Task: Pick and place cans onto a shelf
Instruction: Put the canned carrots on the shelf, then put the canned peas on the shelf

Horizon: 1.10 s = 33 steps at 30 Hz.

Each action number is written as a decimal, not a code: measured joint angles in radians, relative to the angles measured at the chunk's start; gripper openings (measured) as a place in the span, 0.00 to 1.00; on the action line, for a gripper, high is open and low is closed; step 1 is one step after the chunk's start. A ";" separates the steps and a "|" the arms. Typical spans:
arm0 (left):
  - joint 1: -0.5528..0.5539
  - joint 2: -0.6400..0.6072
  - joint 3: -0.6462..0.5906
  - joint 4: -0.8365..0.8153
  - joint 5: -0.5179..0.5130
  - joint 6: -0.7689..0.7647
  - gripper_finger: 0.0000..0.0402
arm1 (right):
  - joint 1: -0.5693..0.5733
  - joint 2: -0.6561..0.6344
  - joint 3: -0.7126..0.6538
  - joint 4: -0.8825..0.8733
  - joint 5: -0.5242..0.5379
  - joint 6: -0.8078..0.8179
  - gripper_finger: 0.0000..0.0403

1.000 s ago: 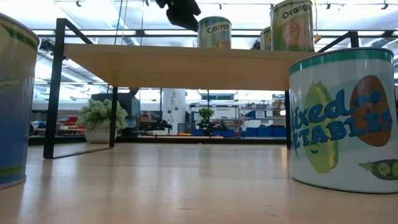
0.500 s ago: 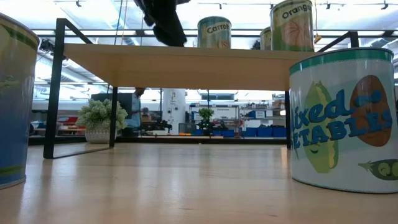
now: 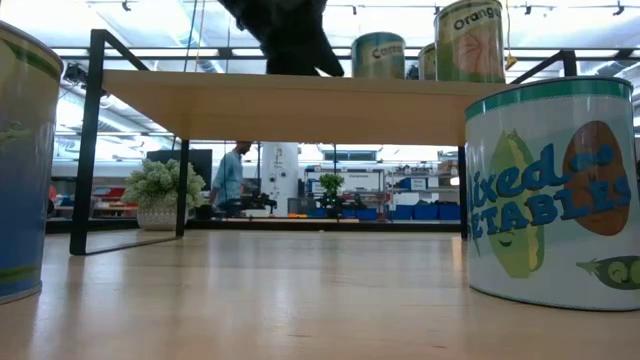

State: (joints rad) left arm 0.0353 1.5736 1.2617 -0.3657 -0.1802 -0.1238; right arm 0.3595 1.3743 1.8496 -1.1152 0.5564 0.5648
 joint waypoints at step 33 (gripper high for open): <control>-0.013 -0.038 -0.001 0.089 0.044 -0.008 0.50 | 0.009 0.008 0.000 0.009 -0.020 -0.003 0.93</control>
State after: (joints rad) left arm 0.0225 1.5360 1.2610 -0.2766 -0.1366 -0.1316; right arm 0.3684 1.3822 1.8496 -1.1060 0.5366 0.5617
